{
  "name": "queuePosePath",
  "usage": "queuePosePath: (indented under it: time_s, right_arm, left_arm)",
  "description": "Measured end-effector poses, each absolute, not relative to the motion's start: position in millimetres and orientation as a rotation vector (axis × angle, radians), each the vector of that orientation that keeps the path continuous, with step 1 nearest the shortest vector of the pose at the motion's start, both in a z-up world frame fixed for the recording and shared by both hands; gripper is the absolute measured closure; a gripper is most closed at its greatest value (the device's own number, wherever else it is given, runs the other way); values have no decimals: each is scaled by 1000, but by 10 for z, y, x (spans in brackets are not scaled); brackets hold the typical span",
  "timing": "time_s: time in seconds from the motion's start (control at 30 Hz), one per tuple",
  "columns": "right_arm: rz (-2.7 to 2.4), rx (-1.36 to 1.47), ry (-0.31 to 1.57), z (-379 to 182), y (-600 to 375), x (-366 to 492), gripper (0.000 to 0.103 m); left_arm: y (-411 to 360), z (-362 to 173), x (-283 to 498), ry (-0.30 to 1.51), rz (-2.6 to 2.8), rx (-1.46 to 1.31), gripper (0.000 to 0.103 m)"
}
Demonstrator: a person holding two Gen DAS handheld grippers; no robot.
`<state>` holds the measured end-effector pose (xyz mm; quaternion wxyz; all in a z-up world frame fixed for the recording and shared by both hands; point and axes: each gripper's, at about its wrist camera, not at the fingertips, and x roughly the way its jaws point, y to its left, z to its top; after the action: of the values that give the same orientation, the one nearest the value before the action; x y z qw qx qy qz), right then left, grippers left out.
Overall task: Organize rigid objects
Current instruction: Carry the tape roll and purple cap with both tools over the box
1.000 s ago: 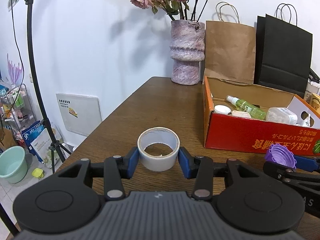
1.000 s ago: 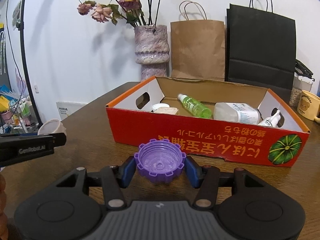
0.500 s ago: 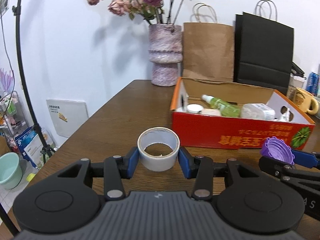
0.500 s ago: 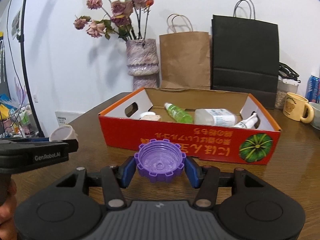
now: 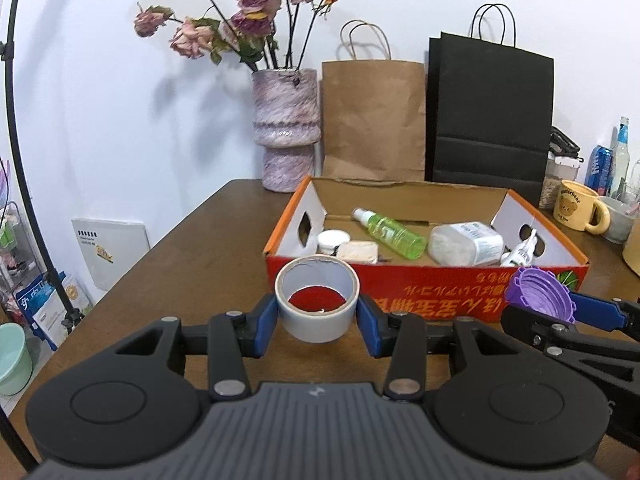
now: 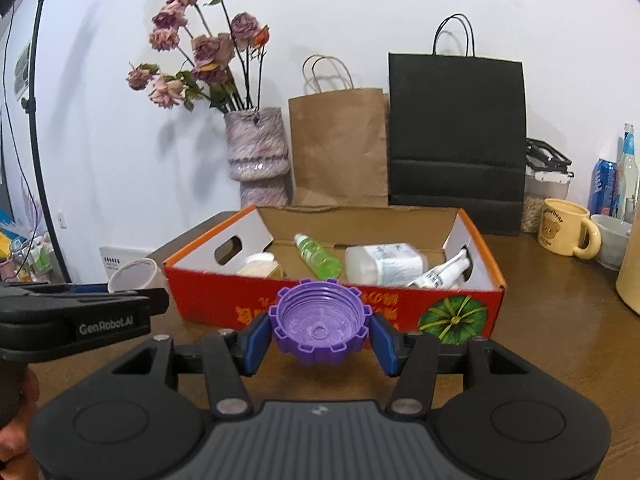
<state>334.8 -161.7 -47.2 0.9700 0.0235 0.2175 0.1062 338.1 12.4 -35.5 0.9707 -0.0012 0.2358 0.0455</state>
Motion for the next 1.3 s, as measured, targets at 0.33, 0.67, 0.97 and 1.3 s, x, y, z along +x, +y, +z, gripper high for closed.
queuePosePath:
  time_s: [0.33,0.67,0.97,1.3]
  right_arm:
    - [195,40,400,-342,-1730,3484,50]
    - [178,28,375,-285,-1742,3714,50]
    - [159,28,361,-285,-1729,3992,50]
    - [145,48,359,-325,-1761,4336,50]
  left_arm:
    - [-76,-212,3572,453,74,0,59]
    - [-147,-150,3853,437,69,-16,59]
    - [-172,-138,4138,438,71,-26,59]
    - [-193,-144,4536,448,78,-46,59]
